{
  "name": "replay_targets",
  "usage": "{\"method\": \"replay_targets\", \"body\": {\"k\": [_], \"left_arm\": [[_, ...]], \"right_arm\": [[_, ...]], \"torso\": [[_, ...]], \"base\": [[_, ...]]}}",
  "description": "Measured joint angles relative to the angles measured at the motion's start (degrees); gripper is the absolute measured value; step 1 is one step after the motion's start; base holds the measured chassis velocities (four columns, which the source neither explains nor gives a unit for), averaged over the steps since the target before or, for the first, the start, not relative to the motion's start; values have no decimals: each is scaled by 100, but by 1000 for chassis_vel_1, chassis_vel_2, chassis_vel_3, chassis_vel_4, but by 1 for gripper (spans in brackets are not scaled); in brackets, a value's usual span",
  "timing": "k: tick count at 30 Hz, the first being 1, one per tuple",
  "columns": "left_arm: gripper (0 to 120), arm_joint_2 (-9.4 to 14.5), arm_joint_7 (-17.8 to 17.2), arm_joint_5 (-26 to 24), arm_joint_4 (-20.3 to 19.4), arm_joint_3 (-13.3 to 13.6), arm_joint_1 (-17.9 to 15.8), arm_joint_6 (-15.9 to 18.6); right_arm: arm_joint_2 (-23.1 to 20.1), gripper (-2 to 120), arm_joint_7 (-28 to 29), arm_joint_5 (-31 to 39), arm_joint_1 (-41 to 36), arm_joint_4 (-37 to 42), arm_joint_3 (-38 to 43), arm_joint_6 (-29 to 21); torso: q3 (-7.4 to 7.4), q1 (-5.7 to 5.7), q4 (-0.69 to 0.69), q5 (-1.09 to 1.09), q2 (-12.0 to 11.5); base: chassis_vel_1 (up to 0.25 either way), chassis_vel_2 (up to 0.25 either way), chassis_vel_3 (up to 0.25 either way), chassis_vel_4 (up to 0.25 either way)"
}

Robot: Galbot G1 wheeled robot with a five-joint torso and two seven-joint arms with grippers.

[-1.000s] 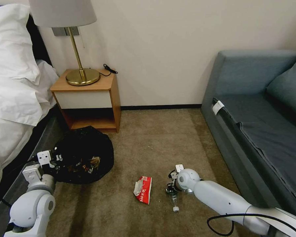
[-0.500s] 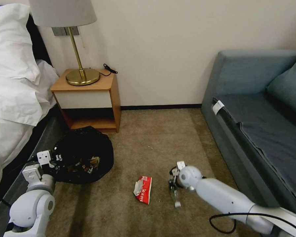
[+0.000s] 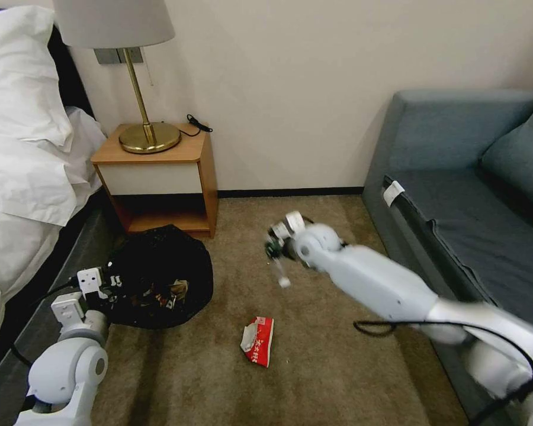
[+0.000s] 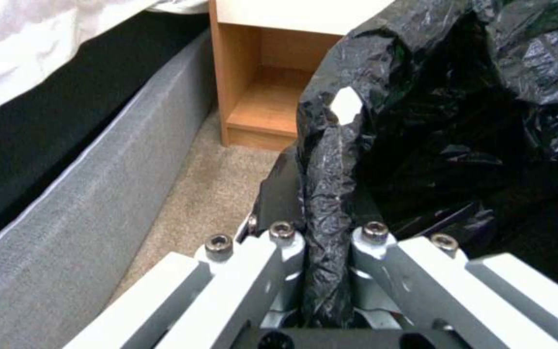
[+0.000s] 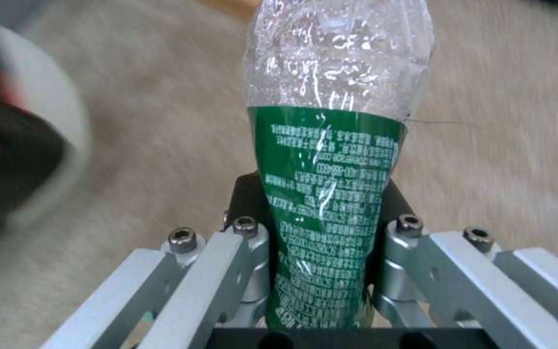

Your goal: Pick up the trash bin, then pick up the garbage on the floor and place it into the trash bin.

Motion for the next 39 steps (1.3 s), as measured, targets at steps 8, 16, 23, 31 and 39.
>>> {"method": "replay_targets", "body": {"k": [8, 16, 23, 31, 39], "left_arm": [[3, -4, -5, 10, 2, -11, 6, -10], [3, -48, -9, 48, -37, 65, 19, -14], [3, -66, -16, 50, -78, 66, 22, -14], [3, -77, -25, 37, -170, 106, 23, -4], [3, -66, -28, 19, -183, 95, 59, -2]], "right_arm": [[14, 19, -241, 2, 398, 661, -13, 0], [397, 19, -442, 158, 548, 976, -19, 329], [711, 19, -211, 194, 418, 976, -172, 744], [1003, 19, -98, 4, 87, 908, -379, 966], [1015, 21, -98, -206, -192, 822, -506, 1022]], "torso": [[0, 0, -1, 1, 0], [-1, 0, 0, 0, 1], [0, 0, 0, 0, 1], [-1, 0, 0, 0, 1], [-1, 0, -1, 1, 1]], "base": [[0, 0, 0, 0], [0, 0, 0, 0], [0, 0, 0, 0], [0, 0, 0, 0], [0, 0, 0, 0]]}}
